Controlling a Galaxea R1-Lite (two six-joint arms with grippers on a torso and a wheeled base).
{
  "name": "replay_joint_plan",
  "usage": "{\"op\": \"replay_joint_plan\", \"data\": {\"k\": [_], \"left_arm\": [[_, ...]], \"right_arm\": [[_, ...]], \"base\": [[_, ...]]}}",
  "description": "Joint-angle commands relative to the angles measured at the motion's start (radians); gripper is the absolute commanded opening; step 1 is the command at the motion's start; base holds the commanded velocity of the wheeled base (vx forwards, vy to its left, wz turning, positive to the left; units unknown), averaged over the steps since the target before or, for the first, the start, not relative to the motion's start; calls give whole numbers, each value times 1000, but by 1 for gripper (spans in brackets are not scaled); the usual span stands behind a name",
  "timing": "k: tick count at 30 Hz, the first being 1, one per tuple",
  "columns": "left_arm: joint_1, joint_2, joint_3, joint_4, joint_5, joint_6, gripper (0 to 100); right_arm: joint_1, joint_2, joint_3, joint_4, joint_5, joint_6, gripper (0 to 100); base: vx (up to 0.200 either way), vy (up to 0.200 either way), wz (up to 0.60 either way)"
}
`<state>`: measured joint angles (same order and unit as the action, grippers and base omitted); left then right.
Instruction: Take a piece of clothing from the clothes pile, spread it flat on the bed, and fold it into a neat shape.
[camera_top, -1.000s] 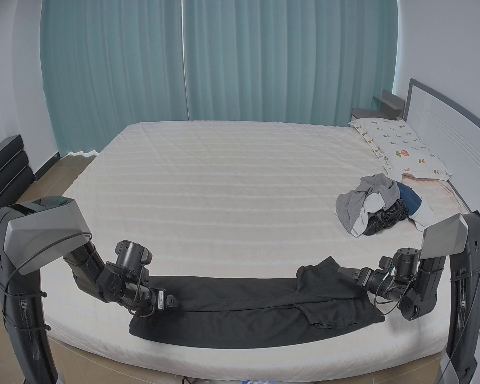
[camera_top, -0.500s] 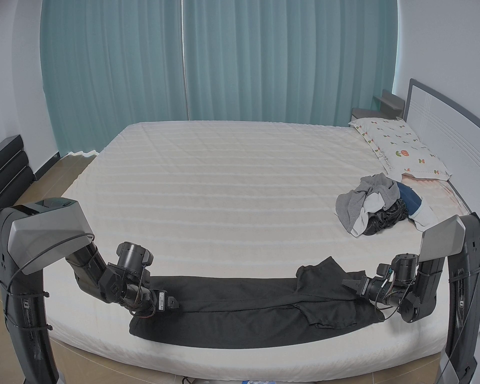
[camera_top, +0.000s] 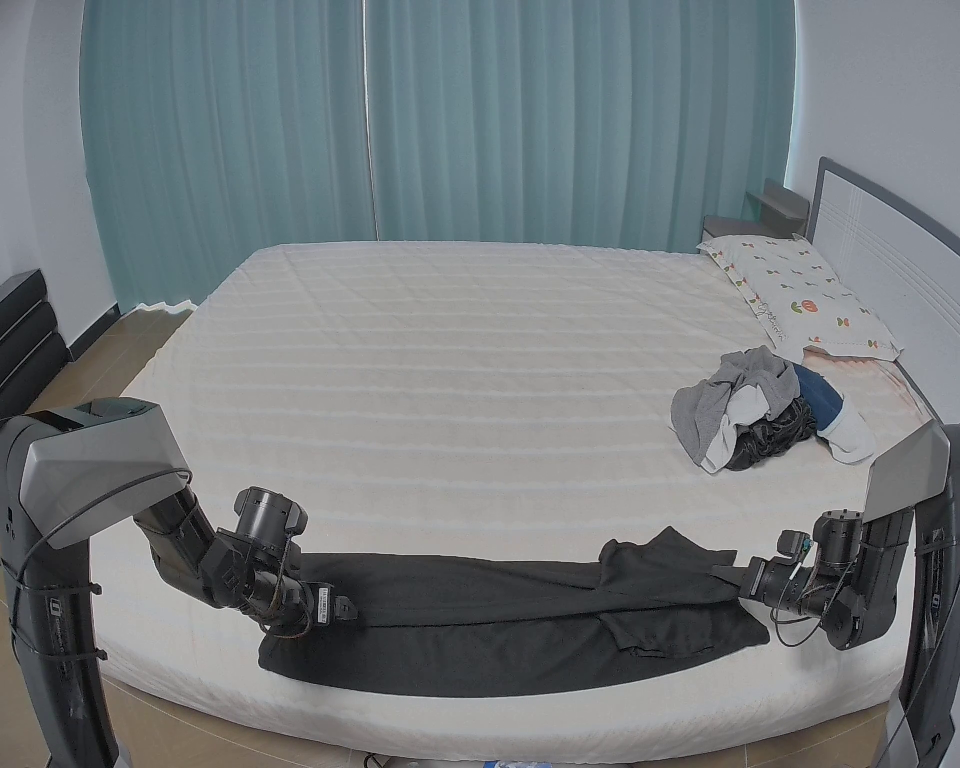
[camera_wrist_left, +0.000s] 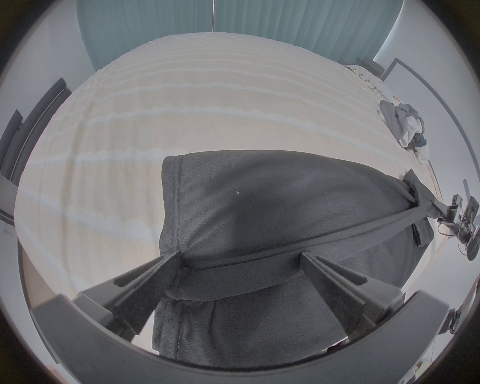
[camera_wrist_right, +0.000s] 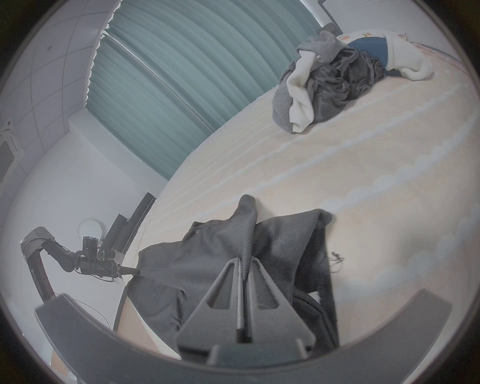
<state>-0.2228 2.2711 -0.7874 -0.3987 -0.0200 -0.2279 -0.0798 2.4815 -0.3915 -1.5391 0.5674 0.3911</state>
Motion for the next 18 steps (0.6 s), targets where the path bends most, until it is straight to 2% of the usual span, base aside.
{"op": "replay_joint_plan", "data": {"k": [1,4,6,15,16,18], "left_arm": [[0,5,2,1,0,-1,100],[0,4,2,1,0,-1,100],[0,5,2,1,0,-1,100],[0,2,2,4,0,-1,100],[-1,2,2,6,0,-1,100],[0,-1,1,3,0,-2,100]], "right_arm": [[-31,-3,31,-3,8,-43,0],[-41,13,52,-4,25,-97,0],[-54,22,63,-4,65,-133,0],[-51,42,46,-3,72,-133,0],[-49,45,46,-3,72,-133,100],[-49,45,49,-7,74,-133,100]], "base": [[0,0,0],[0,0,0],[0,0,0],[0,0,0],[0,0,0],[0,0,0]]}}
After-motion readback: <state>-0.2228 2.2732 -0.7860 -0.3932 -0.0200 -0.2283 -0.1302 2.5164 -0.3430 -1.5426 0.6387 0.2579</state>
